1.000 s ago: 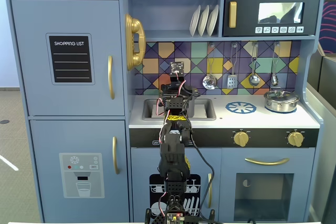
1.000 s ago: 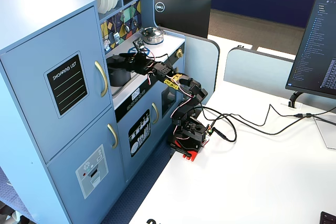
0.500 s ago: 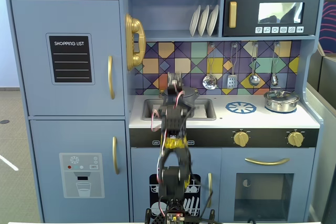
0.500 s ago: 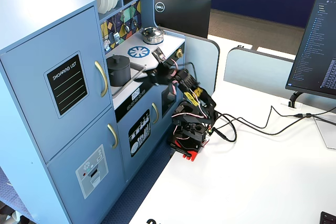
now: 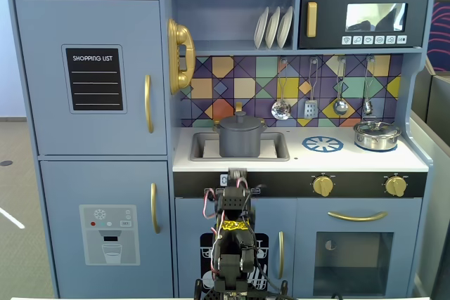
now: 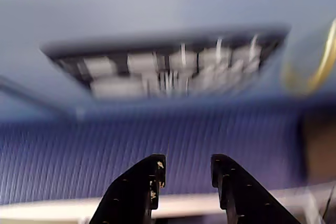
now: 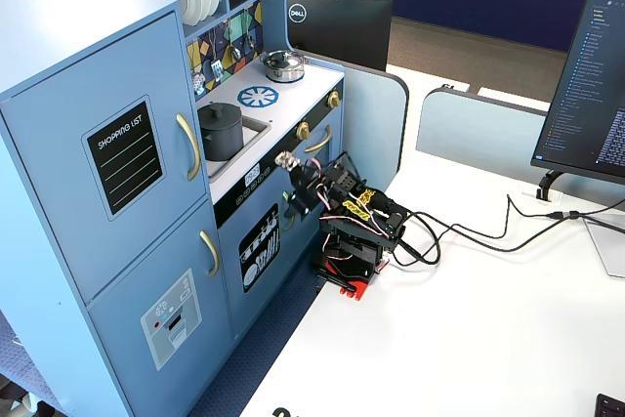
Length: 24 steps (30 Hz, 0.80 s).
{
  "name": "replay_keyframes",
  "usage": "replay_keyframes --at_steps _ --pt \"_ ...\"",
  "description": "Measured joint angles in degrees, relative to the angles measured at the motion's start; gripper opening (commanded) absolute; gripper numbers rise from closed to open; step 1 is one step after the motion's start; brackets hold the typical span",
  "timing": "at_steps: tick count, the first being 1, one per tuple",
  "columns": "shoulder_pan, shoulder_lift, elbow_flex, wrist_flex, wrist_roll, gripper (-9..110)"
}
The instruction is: Pick up the lid from the counter and put it on the gray recipient
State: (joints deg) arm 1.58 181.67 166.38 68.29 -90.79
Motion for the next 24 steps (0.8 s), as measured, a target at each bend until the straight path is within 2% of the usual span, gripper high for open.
replay_keyframes --at_steps 9,24 --pt "-0.79 0.44 5.62 9.05 2.90 0" --pt "1.49 0.88 5.62 9.32 3.78 4"
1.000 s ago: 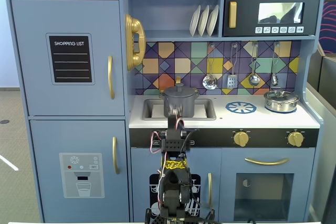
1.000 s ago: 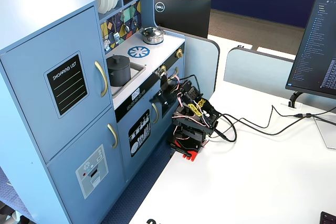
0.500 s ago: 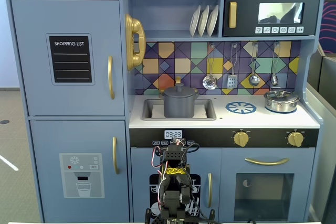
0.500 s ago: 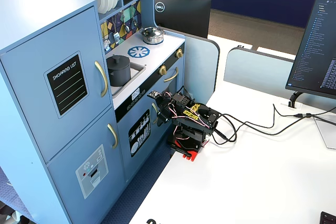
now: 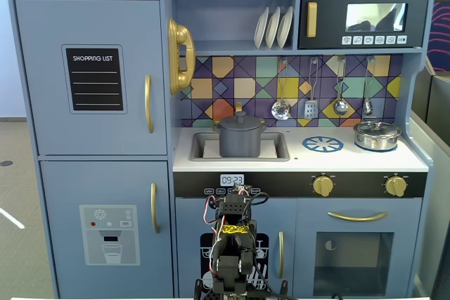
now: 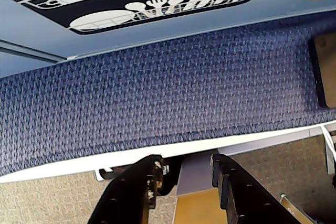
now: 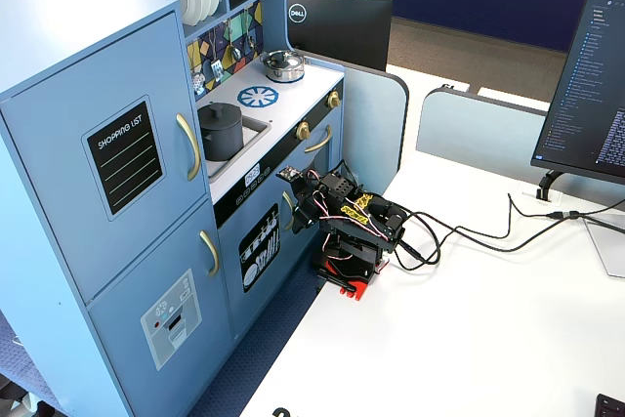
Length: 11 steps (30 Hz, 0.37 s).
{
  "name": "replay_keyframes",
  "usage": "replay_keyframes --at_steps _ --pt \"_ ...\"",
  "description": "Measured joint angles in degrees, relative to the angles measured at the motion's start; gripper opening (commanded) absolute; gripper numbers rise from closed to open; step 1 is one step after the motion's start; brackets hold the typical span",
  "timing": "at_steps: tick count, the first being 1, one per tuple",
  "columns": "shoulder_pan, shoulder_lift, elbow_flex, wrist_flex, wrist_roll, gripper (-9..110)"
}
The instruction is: Pick up the lid from the counter and put it on the gray recipient
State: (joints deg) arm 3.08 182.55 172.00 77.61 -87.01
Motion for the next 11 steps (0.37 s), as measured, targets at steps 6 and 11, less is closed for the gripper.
replay_keyframes --at_steps 6,11 --pt "0.00 0.00 0.00 0.00 0.00 4" --pt "0.00 0.00 0.00 0.00 0.00 5"
